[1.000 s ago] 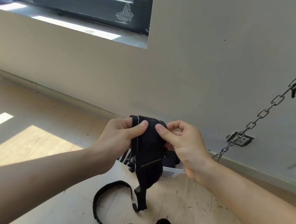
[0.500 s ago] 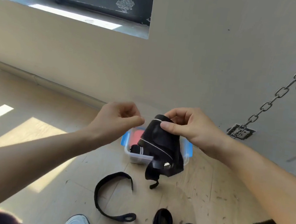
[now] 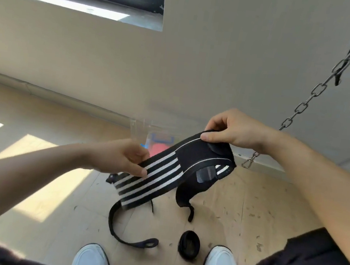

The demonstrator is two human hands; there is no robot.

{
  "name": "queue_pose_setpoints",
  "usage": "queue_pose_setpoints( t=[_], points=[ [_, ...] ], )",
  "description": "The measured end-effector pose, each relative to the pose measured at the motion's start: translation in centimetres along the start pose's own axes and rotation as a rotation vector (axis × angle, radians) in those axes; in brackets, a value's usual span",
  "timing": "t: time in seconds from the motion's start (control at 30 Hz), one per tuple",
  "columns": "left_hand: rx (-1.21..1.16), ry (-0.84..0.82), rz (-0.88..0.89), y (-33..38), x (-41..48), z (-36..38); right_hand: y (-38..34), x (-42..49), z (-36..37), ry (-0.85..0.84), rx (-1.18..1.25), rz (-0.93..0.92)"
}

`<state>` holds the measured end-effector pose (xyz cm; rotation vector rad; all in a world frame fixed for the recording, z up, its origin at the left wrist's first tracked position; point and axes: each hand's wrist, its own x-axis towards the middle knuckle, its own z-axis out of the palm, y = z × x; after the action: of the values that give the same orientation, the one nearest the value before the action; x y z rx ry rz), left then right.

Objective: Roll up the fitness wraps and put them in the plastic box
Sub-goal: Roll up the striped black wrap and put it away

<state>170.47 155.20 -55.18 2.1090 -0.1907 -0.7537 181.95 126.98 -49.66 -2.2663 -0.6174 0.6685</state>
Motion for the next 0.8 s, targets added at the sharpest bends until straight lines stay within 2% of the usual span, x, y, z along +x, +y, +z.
queue_pose_setpoints(
  t=[0.17,0.3,0.5,0.67,0.8],
  points=[
    [-0.194,0.138,0.118,2.4,-0.1,-0.3,0.4,0.1,1.3,-0.092,-0.054,0.018],
    [-0.336,0.266,0.172,4.3,0.1,0.5,-1.2,-0.8,3.0,-0.167,0.115,-0.04],
    [-0.452,0.483,0.211,5.7,-0.6,0.8,-2.4,-1.9,5.1,-0.127,0.319,-0.124],
    [-0.487,0.425,0.261,6.2,-1.3,0.2,-2.7,-1.3,5.3,0.059,0.533,-0.149],
    [-0.324,0.372,0.147,5.0,-1.1,0.3,-2.3,-0.4,5.1,0.169,0.695,-0.069]
  ],
)
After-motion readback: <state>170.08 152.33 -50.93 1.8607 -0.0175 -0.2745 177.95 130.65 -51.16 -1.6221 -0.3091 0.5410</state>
